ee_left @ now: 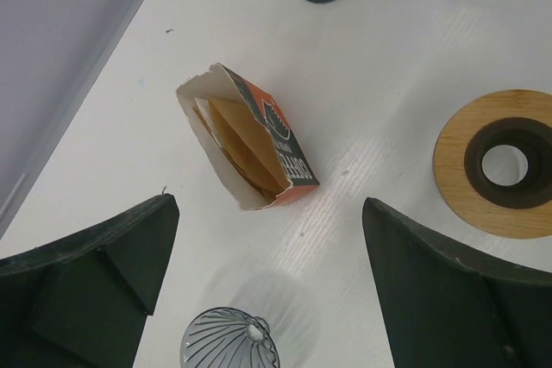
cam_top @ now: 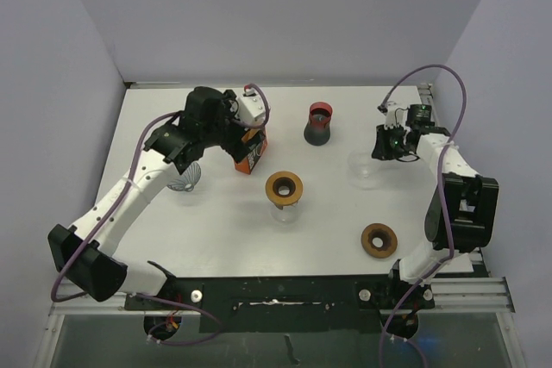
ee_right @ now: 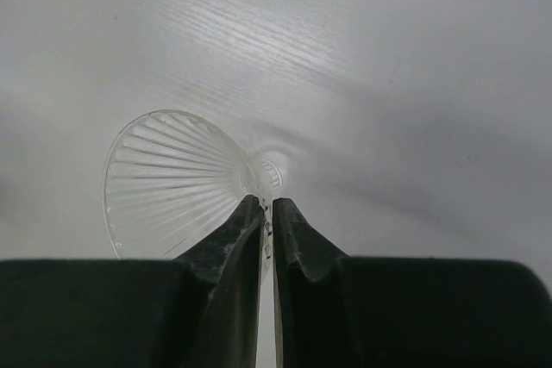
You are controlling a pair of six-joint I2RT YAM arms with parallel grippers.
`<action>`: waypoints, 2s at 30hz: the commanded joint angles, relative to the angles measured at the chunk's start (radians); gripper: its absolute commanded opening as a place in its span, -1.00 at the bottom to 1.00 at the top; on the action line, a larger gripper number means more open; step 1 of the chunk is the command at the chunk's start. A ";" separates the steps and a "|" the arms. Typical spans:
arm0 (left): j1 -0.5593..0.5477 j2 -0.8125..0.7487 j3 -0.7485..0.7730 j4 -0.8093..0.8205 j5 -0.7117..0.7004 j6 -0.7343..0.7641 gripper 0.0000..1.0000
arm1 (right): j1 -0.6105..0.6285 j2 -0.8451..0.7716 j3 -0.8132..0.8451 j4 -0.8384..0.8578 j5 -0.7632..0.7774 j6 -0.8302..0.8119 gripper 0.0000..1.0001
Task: Place the coffee filter in the dripper
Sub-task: Pick up the coffee dripper from the center of the board, then place the coffee dripper in the dripper holder.
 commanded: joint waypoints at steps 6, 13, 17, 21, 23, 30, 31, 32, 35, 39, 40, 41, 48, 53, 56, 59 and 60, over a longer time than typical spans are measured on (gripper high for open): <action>0.003 -0.070 0.022 0.027 0.106 0.079 0.77 | 0.076 -0.103 0.222 -0.283 -0.148 -0.105 -1.00; -0.008 -0.062 0.092 -0.096 0.206 0.170 0.77 | 0.225 -0.146 0.385 -0.438 -0.175 -0.118 -1.00; -0.013 -0.061 0.142 -0.204 0.265 0.257 0.77 | 0.307 -0.160 0.451 -0.497 -0.204 -0.122 -1.00; -0.013 -0.063 0.163 -0.290 0.322 0.359 0.75 | 0.409 -0.155 0.493 -0.531 -0.228 -0.133 -1.00; -0.012 -0.066 0.168 -0.332 0.359 0.399 0.74 | 0.452 -0.145 0.506 -0.538 -0.239 -0.134 -1.00; -0.003 -0.074 0.169 -0.446 0.433 0.532 0.69 | 0.558 -0.083 0.572 -0.567 -0.311 -0.144 -1.00; -0.004 -0.074 0.165 -0.454 0.437 0.544 0.69 | 0.571 -0.074 0.581 -0.566 -0.325 -0.143 -1.00; -0.004 -0.074 0.163 -0.463 0.442 0.553 0.68 | 0.584 -0.065 0.588 -0.567 -0.330 -0.143 -1.00; -0.003 -0.075 0.154 -0.475 0.454 0.576 0.68 | 0.623 -0.036 0.602 -0.565 -0.324 -0.137 -1.00; -0.003 -0.085 0.142 -0.478 0.459 0.586 0.66 | 0.657 0.002 0.600 -0.564 -0.310 -0.138 -1.00; -0.004 -0.088 0.138 -0.479 0.461 0.586 0.64 | 0.661 0.009 0.600 -0.563 -0.309 -0.138 -1.00; -0.005 -0.093 0.134 -0.479 0.465 0.588 0.63 | 0.663 0.016 0.600 -0.563 -0.309 -0.138 -1.00; -0.008 -0.106 0.104 -0.484 0.504 0.586 0.51 | 0.672 0.056 0.599 -0.559 -0.296 -0.138 -1.00; -0.038 -0.099 0.079 -0.487 0.485 0.607 0.44 | 0.674 0.078 0.596 -0.560 -0.283 -0.134 -1.00; -0.079 -0.080 0.079 -0.486 0.457 0.619 0.42 | 0.675 0.084 0.591 -0.565 -0.276 -0.134 -1.00; -0.132 -0.049 0.097 -0.497 0.419 0.654 0.39 | 0.676 0.090 0.590 -0.571 -0.271 -0.134 -1.00; -0.148 -0.035 0.104 -0.506 0.409 0.671 0.38 | 0.677 0.091 0.588 -0.571 -0.270 -0.133 -1.00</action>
